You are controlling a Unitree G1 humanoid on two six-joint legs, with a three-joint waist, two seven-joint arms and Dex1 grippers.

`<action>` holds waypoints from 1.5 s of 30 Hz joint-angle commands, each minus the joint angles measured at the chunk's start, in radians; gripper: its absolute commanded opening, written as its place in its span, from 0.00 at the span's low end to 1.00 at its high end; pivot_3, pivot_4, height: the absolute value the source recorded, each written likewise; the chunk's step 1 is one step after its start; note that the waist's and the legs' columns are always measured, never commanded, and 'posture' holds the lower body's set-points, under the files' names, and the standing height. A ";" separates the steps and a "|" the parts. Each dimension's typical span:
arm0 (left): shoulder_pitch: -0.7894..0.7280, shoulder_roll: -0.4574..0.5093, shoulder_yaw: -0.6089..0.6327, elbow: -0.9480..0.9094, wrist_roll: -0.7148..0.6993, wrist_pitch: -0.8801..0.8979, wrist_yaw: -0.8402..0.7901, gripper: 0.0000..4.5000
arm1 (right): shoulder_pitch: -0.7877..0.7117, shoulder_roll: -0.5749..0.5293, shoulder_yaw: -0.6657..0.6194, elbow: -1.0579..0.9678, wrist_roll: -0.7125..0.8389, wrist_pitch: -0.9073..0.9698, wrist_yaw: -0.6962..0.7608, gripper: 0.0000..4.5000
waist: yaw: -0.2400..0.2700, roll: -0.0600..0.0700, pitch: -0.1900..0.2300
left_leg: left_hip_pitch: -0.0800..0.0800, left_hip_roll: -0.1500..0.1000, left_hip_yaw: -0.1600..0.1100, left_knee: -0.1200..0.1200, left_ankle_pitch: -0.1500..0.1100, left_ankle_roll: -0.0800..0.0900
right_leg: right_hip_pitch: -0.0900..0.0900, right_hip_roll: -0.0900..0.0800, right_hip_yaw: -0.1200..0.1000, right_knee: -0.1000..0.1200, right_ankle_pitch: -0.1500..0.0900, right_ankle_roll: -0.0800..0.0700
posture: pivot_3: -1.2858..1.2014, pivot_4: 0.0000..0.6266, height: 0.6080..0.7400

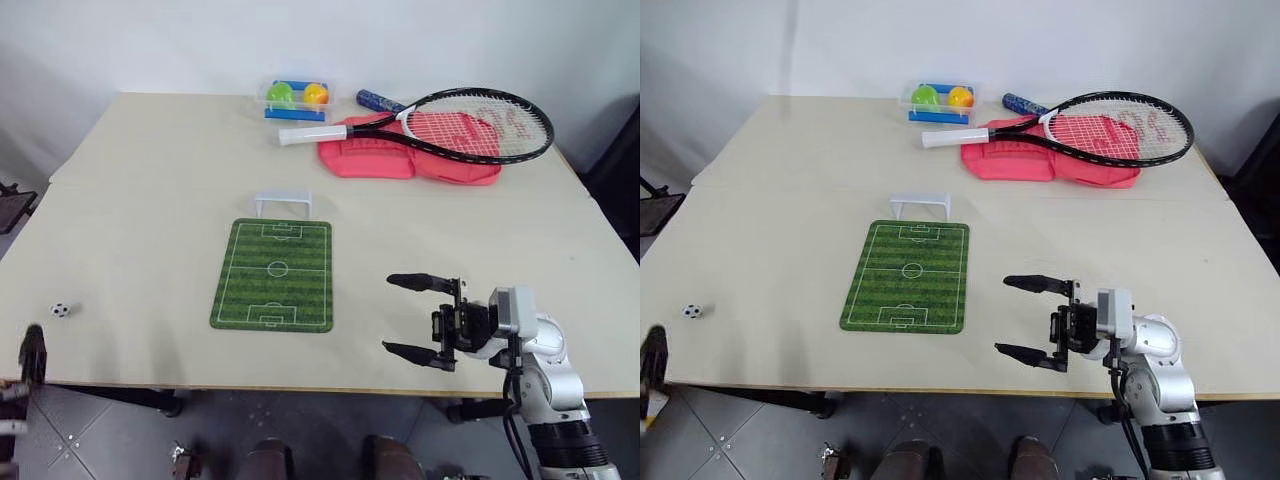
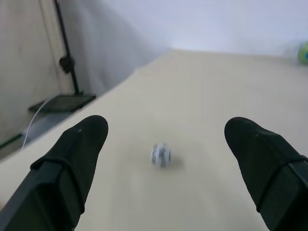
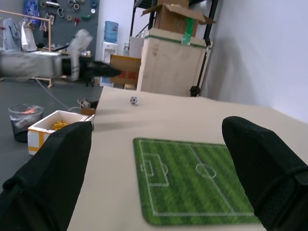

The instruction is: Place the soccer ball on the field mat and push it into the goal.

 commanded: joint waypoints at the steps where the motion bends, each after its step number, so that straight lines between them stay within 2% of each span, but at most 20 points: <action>1: -0.093 0.087 0.023 0.090 0.048 0.072 0.074 0.99 | 0.005 0.006 -0.015 -0.001 0.005 -0.033 0.017 1.00 | 0.000 0.000 0.000 | 0.000 0.000 0.000 0.000 0.000 0.000 | 0.000 0.000 0.000 0.000 0.000 0.000 | 0.52 0.24 1.00; 7: -0.276 0.224 -0.051 0.335 0.134 0.185 0.074 0.99 | 0.026 0.014 -0.023 0.002 -0.013 -0.060 -0.003 1.00 | -0.018 0.000 0.000 | 0.001 0.000 0.001 0.000 0.000 -0.001 | -0.001 0.000 0.000 0.001 0.000 0.000 | 0.52 0.24 1.00; 12: -0.323 0.242 -0.086 0.431 0.170 0.190 0.015 0.99 | 0.037 0.016 -0.017 -0.018 -0.020 -0.059 -0.026 1.00 | -0.026 0.000 0.000 | 0.001 0.000 0.001 -0.001 0.000 -0.001 | -0.001 0.000 0.000 0.001 0.000 0.000 | 0.52 0.24 1.00; 19: -0.339 0.239 -0.133 0.470 0.211 0.199 -0.038 0.99 | 0.055 0.016 -0.009 -0.060 -0.025 -0.049 -0.062 1.00 | -0.022 -0.001 0.000 | 0.001 0.000 0.001 -0.001 0.000 -0.002 | -0.001 0.000 0.000 0.001 0.000 0.000 | 0.52 0.24 1.00; 22: -0.323 0.231 -0.136 0.474 0.220 0.203 -0.049 0.86 | 0.054 0.018 -0.008 -0.062 -0.027 -0.050 -0.073 1.00 | -0.022 -0.001 0.000 | 0.001 0.001 0.001 -0.001 0.000 -0.002 | -0.001 0.000 0.000 0.001 0.000 0.000 | 0.52 0.24 1.00; 29: -0.291 0.208 -0.127 0.464 0.228 0.188 -0.064 0.35 | 0.044 0.022 -0.006 -0.047 -0.032 -0.059 -0.079 1.00 | -0.023 -0.001 0.000 | 0.001 0.001 0.001 -0.001 0.000 -0.002 | -0.001 0.000 0.000 0.002 0.000 0.000 | 0.52 0.24 1.00; 32: -0.279 0.195 -0.114 0.451 0.205 0.163 -0.102 0.19 | 0.040 0.024 -0.006 -0.044 -0.035 -0.059 -0.081 1.00 | -0.024 -0.001 0.000 | 0.001 0.001 0.002 -0.001 0.000 -0.002 | -0.001 0.000 0.000 0.002 0.000 0.000 | 0.52 0.24 1.00; 35: -0.276 0.188 -0.102 0.420 0.171 0.121 -0.165 0.19 | 0.037 0.023 -0.009 -0.048 -0.037 -0.055 -0.087 1.00 | -0.023 -0.001 0.000 | 0.001 0.001 0.002 -0.001 0.000 -0.002 | -0.001 0.000 0.000 0.002 0.000 0.000 | 0.52 0.24 1.00; 39: -0.284 0.218 -0.150 0.271 0.103 0.008 -0.424 0.19 | 0.037 -0.003 -0.028 -0.056 -0.040 -0.044 -0.095 1.00 | -0.017 -0.001 0.000 | 0.001 0.001 0.001 -0.001 0.000 -0.002 | -0.001 0.000 0.000 0.001 0.000 0.000 | 0.52 0.24 1.00; 42: -0.265 0.300 -0.235 0.185 0.090 0.068 -0.608 0.19 | 0.039 -0.056 -0.057 -0.055 -0.036 -0.049 -0.066 1.00 | -0.009 -0.001 0.000 | 0.000 0.001 0.001 0.000 0.000 -0.002 | -0.001 -0.001 0.000 0.001 0.000 0.000 | 0.52 0.24 1.00; 45: -0.359 0.377 -0.353 0.145 0.075 0.065 -0.806 0.19 | 0.069 -0.130 -0.083 -0.046 -0.021 -0.049 -0.002 1.00 | -0.005 0.003 0.002 | 0.000 0.000 0.002 0.000 0.000 -0.002 | -0.001 -0.001 0.000 0.000 0.000 0.000 | 0.52 0.24 1.00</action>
